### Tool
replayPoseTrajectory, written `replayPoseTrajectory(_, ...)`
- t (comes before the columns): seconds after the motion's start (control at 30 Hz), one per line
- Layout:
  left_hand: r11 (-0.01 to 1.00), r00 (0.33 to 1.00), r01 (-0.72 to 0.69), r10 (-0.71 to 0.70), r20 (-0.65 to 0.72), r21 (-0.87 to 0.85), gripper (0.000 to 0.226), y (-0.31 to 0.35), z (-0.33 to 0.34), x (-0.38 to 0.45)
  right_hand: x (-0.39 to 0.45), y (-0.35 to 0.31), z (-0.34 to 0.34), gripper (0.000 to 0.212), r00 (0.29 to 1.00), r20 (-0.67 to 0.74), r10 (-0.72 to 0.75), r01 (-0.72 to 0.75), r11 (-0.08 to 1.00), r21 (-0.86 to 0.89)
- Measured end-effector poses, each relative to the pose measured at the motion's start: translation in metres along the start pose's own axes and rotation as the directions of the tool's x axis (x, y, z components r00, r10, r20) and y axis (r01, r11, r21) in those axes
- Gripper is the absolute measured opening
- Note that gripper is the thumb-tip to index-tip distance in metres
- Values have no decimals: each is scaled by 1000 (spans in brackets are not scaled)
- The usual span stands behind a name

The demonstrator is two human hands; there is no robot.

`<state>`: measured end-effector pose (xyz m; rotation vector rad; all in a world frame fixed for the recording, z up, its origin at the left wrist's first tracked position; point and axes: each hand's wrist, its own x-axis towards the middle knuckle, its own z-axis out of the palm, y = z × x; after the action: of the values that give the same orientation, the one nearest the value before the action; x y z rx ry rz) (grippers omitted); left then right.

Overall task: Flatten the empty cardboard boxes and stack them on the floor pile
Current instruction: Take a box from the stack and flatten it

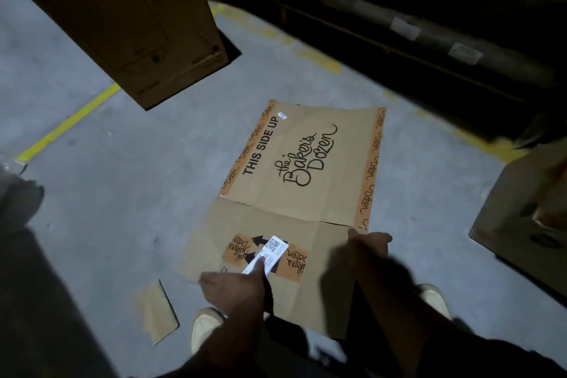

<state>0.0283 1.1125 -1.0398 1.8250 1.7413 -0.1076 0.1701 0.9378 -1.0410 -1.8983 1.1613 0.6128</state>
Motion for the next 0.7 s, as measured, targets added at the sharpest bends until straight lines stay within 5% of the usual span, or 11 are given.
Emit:
replayPoseTrajectory(0.1,822,931,362,-347,117,-440,118,19,-12,-13,-4,-2,0,61,999,25,27,-28,997,71)
replayPoseTrajectory(0.2,513,866,484,-394,307,-709,69,27,-24,-16,-8,-7,-11,55,988,149,-43,32,997,76)
replayPoseTrajectory(0.27,411,861,501,-326,390,-762,35,30,-31,-15,-14,-14,-21,49,976,165,-139,138,990,21)
replayPoseTrajectory(0.4,403,917,398,-188,351,-824,27,58,-60,-12,-28,-19,-28,31,933,133,-333,350,928,-130)
replayPoseTrajectory(0.53,458,945,319,-85,316,-830,27,77,-99,5,-41,-30,-20,37,877,458,-142,-25,941,338)
replayPoseTrajectory(0.7,520,940,262,54,337,-813,25,82,-152,40,-52,-71,13,42,819,565,-95,-236,842,485)
